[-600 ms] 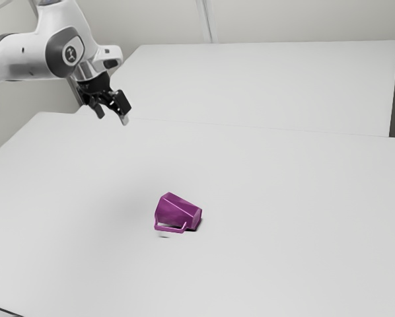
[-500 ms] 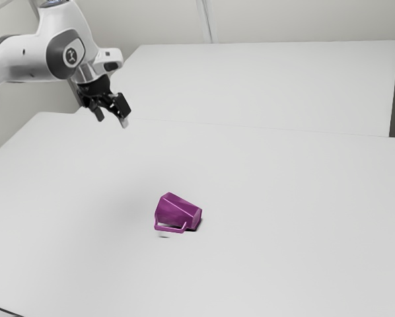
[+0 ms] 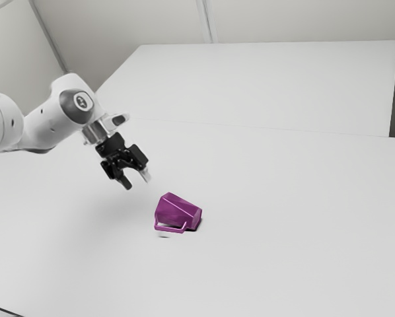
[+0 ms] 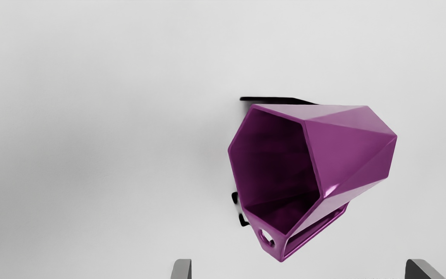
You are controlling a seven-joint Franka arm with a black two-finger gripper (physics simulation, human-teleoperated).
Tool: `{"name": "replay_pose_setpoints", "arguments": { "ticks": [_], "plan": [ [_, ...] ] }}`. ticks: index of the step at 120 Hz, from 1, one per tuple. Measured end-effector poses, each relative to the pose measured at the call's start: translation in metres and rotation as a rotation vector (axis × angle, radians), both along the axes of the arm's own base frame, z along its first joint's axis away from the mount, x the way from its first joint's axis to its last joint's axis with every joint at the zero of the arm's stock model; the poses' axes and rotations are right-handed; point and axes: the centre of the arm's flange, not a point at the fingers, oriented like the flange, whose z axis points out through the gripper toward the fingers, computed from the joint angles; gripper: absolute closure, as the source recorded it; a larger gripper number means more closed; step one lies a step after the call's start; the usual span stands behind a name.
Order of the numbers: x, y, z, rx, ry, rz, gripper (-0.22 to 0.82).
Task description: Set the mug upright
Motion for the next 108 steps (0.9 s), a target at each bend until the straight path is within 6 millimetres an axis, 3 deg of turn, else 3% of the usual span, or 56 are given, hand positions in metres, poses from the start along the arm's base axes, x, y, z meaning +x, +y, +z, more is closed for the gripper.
{"name": "replay_pose_setpoints", "arguments": {
  "ticks": [50, 94, 108],
  "plan": [
    [0.005, -0.018, -0.056, -0.223, 0.032, 0.092, 0.00],
    [0.009, -0.032, -0.076, -0.321, 0.035, 0.153, 0.00],
    [0.007, -0.033, -0.079, -0.330, 0.040, 0.161, 0.08]
  ]
}}
